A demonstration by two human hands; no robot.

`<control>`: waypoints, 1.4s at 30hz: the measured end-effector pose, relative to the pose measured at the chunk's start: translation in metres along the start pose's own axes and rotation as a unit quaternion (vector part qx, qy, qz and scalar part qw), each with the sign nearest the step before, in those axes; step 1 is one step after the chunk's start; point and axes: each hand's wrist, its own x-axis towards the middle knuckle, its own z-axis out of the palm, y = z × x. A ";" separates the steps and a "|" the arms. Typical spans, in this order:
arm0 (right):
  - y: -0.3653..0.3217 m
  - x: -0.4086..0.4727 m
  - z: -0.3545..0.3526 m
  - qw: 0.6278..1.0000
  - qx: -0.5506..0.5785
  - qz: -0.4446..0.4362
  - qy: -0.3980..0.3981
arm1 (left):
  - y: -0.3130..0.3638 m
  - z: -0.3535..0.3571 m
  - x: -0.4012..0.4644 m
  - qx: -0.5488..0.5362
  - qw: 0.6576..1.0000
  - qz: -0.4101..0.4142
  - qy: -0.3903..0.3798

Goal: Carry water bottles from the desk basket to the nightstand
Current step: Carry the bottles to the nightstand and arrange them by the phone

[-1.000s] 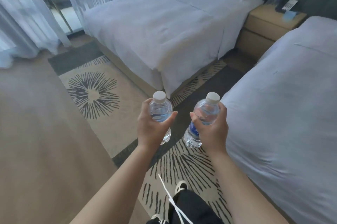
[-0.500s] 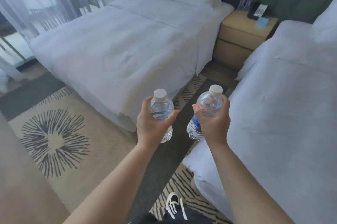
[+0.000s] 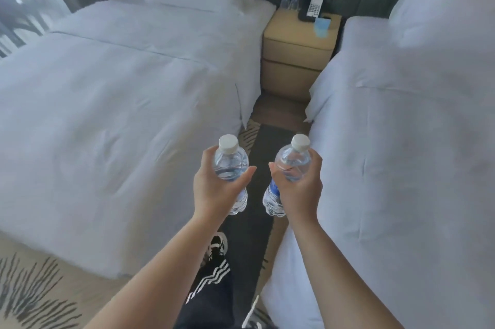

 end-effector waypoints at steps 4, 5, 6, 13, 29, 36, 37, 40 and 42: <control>-0.003 0.066 0.069 1.000 0.008 0.013 0.019 | -0.011 0.009 0.099 0.005 0.999 0.012 -0.048; -0.007 0.082 0.085 1.000 0.009 0.016 0.022 | -0.012 0.010 0.124 0.008 0.998 0.016 -0.058; -0.012 0.098 0.100 0.999 0.007 0.018 0.026 | -0.011 0.009 0.148 0.010 0.998 0.017 -0.066; -0.030 0.198 0.174 0.998 -0.016 0.017 0.062 | -0.004 0.024 0.292 0.000 0.995 0.021 -0.095; 0.029 0.481 0.221 0.997 -0.045 0.028 0.058 | 0.021 0.223 0.532 -0.014 0.992 0.051 -0.117; 0.048 0.631 0.212 0.995 -0.064 0.017 0.068 | 0.069 0.330 0.630 -0.031 0.990 0.048 -0.127; 0.051 0.647 0.211 0.995 -0.060 0.019 0.072 | 0.073 0.342 0.641 -0.034 0.990 0.046 -0.129; 0.062 0.688 0.210 0.995 -0.051 0.028 0.082 | 0.081 0.375 0.672 -0.030 0.990 0.043 -0.129; 0.069 0.713 0.211 0.995 -0.051 0.033 0.083 | 0.085 0.395 0.692 -0.027 0.991 0.040 -0.126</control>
